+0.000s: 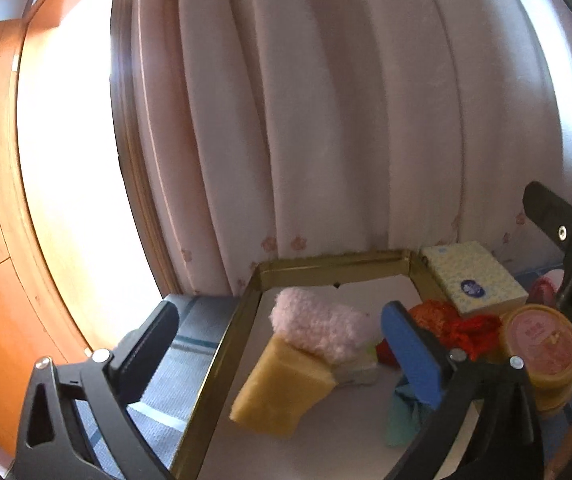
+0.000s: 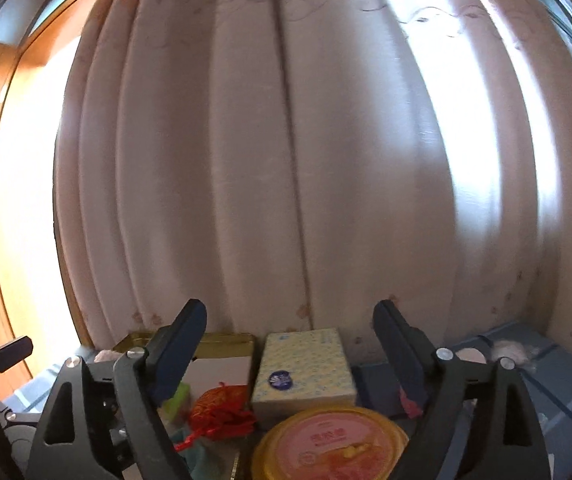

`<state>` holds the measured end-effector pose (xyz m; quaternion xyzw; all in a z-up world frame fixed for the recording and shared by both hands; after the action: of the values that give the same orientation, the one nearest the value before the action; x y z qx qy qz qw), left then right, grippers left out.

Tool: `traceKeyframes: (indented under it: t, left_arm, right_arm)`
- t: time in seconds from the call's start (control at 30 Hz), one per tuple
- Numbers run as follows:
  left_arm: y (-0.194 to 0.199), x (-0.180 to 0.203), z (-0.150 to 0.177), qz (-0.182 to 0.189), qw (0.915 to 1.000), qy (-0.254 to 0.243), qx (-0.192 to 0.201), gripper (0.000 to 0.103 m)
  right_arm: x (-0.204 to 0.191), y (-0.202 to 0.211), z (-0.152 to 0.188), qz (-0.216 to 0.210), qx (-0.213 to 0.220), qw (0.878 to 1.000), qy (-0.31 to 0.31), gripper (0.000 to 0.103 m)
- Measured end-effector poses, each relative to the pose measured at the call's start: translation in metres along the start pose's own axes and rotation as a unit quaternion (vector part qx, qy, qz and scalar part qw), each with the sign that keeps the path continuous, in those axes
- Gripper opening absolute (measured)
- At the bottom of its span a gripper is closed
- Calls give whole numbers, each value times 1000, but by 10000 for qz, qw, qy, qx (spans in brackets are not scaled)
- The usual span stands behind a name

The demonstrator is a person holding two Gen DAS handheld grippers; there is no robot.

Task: Organize soft objects
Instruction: 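Open both tools to drop the puff and pouch into the tray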

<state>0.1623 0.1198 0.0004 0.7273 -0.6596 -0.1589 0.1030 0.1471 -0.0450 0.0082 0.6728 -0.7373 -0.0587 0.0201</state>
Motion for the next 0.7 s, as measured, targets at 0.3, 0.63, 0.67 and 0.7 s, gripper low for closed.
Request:
traceKeyframes:
  t: [0.3, 0.63, 0.67, 0.7]
  left_arm:
    - [17, 0, -4, 16, 9991, 67, 427, 103]
    - [20, 6, -5, 182, 9988, 60, 451, 103]
    - [20, 7, -5, 204, 9989, 82, 425, 103]
    - [20, 8, -4, 223, 9989, 101, 396, 103]
  right_arm:
    - [13, 3, 8, 178, -177, 9996, 131, 88]
    - [35, 20, 15, 244, -407, 9981, 388, 88]
    - [45, 24, 14, 296, -392, 9985, 228, 88]
    - [52, 25, 13, 333, -357, 9988, 104, 88]
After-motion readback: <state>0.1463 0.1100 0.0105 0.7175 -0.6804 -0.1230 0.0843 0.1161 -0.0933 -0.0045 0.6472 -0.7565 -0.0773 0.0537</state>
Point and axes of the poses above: each gripper's, at about its wrist camera, not at the fingertips, and y roughly against the way its jaws point, x to its right, z to its underside, the point moved 4 cm from there along -y, roughly the way its jaws point, and after that the axes turned 7 degrees about z, right-handed, at the moved point
